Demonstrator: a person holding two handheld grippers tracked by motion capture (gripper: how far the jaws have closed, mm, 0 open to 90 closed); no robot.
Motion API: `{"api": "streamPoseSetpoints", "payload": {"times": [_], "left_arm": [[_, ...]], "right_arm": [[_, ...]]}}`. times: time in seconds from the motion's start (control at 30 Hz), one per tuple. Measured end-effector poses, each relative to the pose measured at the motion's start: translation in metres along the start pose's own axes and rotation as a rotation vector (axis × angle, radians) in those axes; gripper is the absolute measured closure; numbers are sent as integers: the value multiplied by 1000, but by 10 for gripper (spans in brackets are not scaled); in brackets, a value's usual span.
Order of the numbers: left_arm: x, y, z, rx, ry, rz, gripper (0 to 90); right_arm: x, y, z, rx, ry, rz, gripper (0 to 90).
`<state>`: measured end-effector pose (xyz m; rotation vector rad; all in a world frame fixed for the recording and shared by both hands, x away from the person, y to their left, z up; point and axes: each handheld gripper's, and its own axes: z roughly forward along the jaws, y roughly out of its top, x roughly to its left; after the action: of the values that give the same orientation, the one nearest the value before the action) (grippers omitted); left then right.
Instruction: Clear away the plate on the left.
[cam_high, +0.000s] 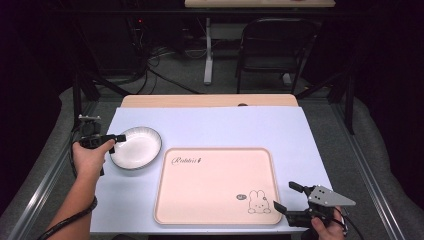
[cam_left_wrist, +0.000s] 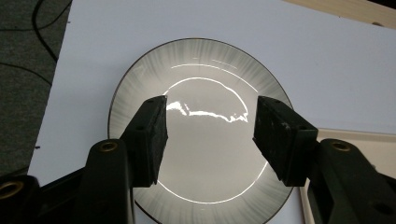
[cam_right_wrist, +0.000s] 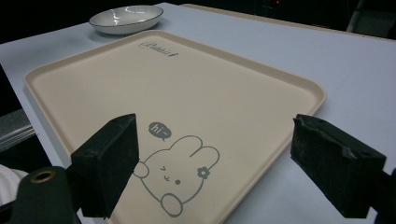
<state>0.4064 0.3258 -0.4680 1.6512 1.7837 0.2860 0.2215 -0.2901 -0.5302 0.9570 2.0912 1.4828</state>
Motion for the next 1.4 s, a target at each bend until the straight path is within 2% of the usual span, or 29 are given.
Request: {"api": "streamPoseSetpoints", "payload": {"times": [0.27,0.47,0.53,0.63,0.67,0.87,1.13,1.4], "left_arm": [[14,2,-1,-10,18,-58,449],[23,1,2,6,23,-92,433],[29,0,6,16,29,-120,430],[33,-2,8,26,35,-132,430],[37,-4,11,29,35,-152,430],[46,-11,18,40,27,-191,432],[51,-17,26,55,8,-216,437],[51,-21,34,99,-6,-237,467]], "right_arm": [[0,0,0,3,0,0,148],[0,0,0,3,0,1,148],[0,0,0,4,-1,-2,148],[0,0,0,3,1,-2,148],[0,0,0,2,1,-2,148],[0,0,0,5,1,-3,148],[0,0,0,5,2,-2,148],[0,0,0,3,1,-5,148]]}}
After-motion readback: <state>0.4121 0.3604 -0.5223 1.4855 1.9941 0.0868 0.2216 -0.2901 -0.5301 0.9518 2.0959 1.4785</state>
